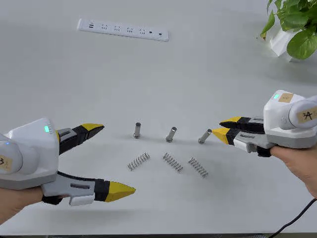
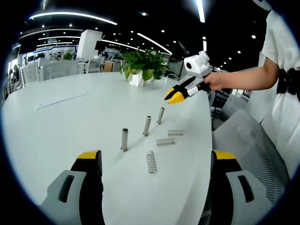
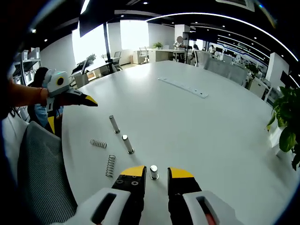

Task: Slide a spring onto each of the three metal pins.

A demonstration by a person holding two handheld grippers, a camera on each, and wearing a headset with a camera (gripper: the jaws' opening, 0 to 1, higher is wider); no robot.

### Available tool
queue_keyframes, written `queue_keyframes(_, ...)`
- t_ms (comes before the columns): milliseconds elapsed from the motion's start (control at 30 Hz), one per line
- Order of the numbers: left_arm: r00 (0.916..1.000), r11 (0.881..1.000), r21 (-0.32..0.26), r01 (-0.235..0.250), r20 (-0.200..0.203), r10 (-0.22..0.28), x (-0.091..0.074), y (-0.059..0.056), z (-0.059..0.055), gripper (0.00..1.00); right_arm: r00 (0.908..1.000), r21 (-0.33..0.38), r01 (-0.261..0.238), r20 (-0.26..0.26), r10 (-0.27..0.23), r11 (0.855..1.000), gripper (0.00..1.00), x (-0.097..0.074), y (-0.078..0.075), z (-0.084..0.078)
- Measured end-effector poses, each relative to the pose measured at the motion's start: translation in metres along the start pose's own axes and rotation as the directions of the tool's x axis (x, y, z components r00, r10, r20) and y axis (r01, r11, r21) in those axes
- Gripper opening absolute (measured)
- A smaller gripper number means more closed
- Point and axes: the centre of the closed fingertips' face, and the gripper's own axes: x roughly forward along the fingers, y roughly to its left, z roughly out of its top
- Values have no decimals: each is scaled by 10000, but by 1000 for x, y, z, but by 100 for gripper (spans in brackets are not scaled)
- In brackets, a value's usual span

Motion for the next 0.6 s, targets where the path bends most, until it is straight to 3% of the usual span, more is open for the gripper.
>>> queue_keyframes(333, 9999, 9999, 100, -20, -111, 21, 1, -1, 1, 94, 9996, -106, -165, 235, 167, 9998, 33, -20, 12, -8)
queue_keyframes(600, 9996, 9998, 184, -50, -270, 55, 0, -1, 0, 94, 9966, -238, -652, 494, 663, 9976, 52, -32, 25, -17)
